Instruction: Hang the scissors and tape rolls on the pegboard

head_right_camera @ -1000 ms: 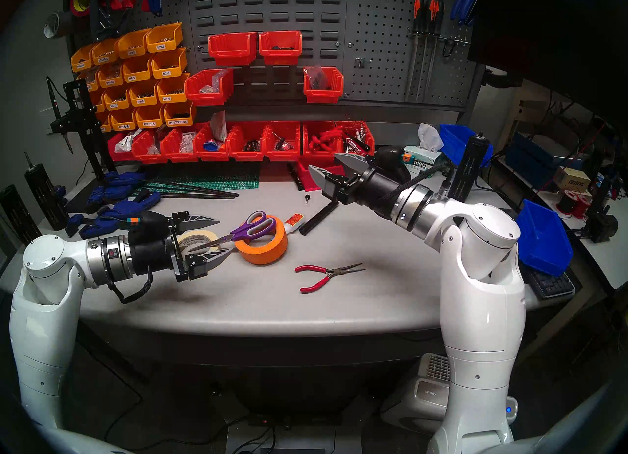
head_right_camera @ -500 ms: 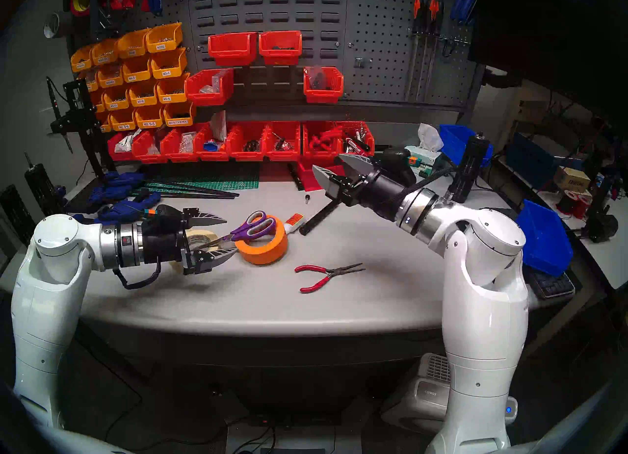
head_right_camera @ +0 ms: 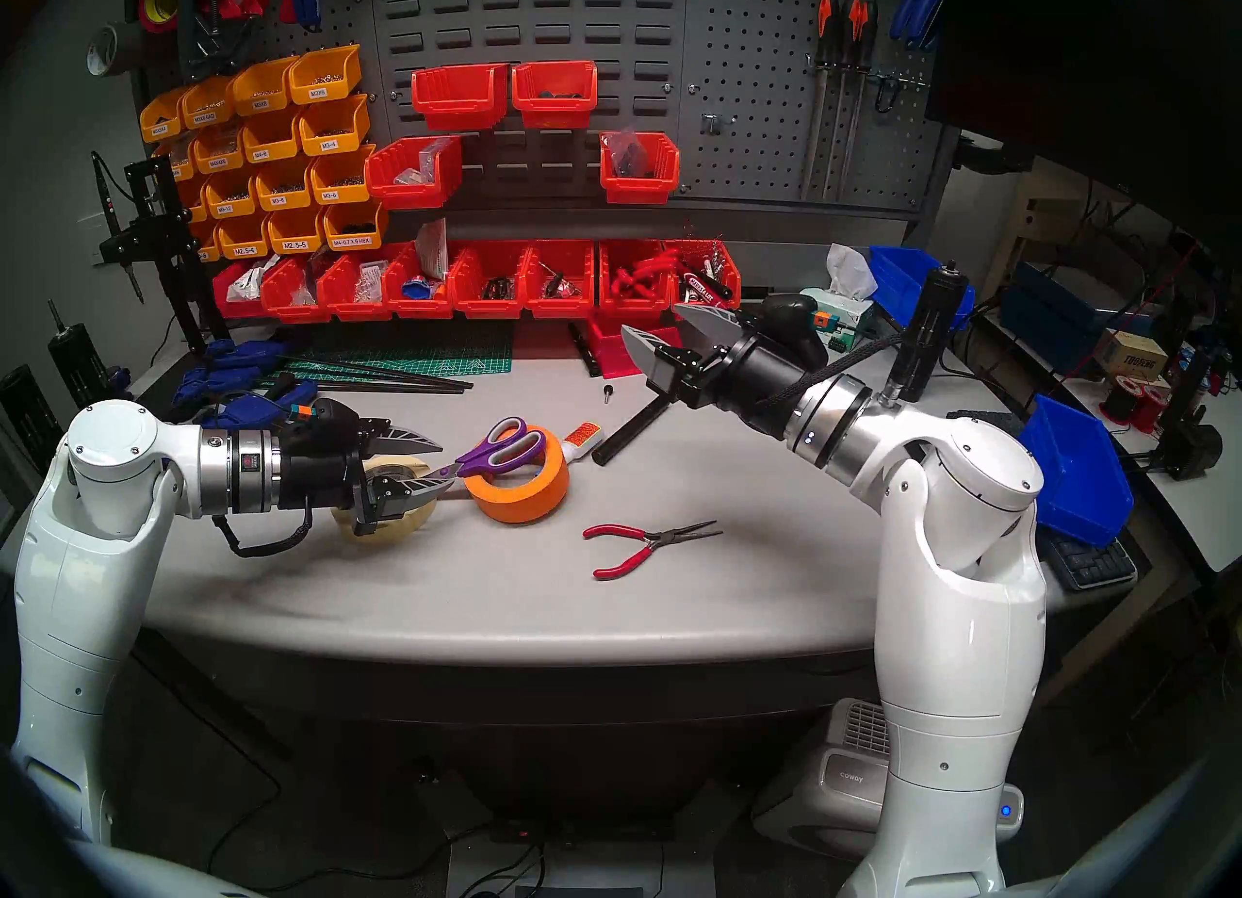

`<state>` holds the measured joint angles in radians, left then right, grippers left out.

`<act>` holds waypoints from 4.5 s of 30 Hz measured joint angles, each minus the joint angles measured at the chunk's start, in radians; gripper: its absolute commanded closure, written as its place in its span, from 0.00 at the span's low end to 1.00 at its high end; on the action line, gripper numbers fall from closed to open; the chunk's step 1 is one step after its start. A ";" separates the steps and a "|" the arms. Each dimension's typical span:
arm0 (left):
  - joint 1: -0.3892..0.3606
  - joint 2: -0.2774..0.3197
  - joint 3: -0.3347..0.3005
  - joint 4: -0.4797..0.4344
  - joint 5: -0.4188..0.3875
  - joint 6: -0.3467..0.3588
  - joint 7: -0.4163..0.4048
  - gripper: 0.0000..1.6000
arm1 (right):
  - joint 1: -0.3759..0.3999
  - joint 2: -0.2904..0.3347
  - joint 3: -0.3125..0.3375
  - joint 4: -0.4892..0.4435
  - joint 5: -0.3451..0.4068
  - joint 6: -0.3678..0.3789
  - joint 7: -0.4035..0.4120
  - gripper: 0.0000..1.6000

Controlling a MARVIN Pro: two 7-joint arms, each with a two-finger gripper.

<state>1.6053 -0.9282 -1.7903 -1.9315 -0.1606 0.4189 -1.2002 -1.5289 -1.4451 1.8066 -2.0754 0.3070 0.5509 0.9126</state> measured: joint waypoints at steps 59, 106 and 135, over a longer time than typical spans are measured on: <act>0.097 -0.279 -0.058 -0.229 -0.076 0.016 0.326 1.00 | -0.009 -0.109 -0.076 0.020 0.044 -0.002 -0.025 0.00; 0.210 -0.504 0.085 -0.337 -0.017 -0.234 0.578 1.00 | 0.005 -0.166 -0.248 0.068 0.297 0.087 -0.208 0.00; 0.294 -0.523 0.057 -0.400 -0.044 -0.233 0.520 1.00 | 0.058 -0.169 -0.321 0.106 0.302 0.079 -0.180 1.00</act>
<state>1.8993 -1.4511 -1.7337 -2.3315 -0.2049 0.1862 -0.6802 -1.4714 -1.6141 1.4860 -1.9695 0.6094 0.6303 0.7327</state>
